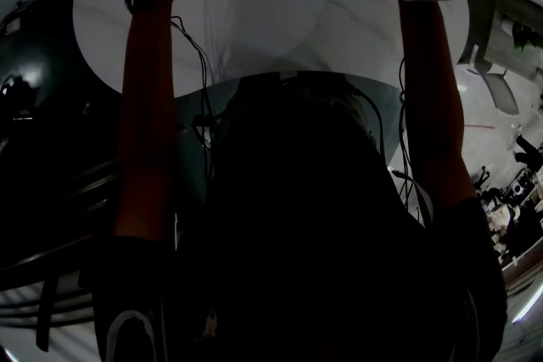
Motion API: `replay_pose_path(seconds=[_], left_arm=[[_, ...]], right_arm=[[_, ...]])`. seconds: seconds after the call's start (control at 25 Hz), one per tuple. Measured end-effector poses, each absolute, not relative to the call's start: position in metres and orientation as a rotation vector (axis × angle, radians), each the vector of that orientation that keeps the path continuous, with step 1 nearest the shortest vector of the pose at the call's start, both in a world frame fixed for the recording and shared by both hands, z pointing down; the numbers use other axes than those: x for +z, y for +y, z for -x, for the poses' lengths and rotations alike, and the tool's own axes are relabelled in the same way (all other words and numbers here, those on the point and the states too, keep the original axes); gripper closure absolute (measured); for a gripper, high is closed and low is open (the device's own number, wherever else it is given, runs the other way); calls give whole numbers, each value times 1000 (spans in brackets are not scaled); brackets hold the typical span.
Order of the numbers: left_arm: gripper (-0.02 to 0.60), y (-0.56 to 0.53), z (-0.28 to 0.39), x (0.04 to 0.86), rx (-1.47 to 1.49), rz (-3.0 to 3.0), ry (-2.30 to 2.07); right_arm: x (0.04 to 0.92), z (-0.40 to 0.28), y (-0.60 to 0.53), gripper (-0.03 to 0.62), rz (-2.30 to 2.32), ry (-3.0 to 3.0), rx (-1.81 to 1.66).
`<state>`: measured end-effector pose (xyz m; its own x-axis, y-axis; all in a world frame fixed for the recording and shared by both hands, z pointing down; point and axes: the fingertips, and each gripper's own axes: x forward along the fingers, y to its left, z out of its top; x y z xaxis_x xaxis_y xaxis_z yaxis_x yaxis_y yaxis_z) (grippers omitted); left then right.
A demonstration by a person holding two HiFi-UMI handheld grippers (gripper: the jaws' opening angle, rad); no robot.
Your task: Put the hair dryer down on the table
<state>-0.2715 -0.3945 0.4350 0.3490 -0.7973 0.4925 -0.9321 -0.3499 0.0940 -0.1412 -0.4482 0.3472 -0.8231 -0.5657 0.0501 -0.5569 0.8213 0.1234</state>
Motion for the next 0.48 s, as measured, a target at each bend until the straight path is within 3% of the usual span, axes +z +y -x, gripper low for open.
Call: replay_pose_path(seconds=[0.48], left_arm=[[184,-339,256,330,375,-2419,-1561]], right_arm=[[253,139,-377,585,-815,-2967,-294]])
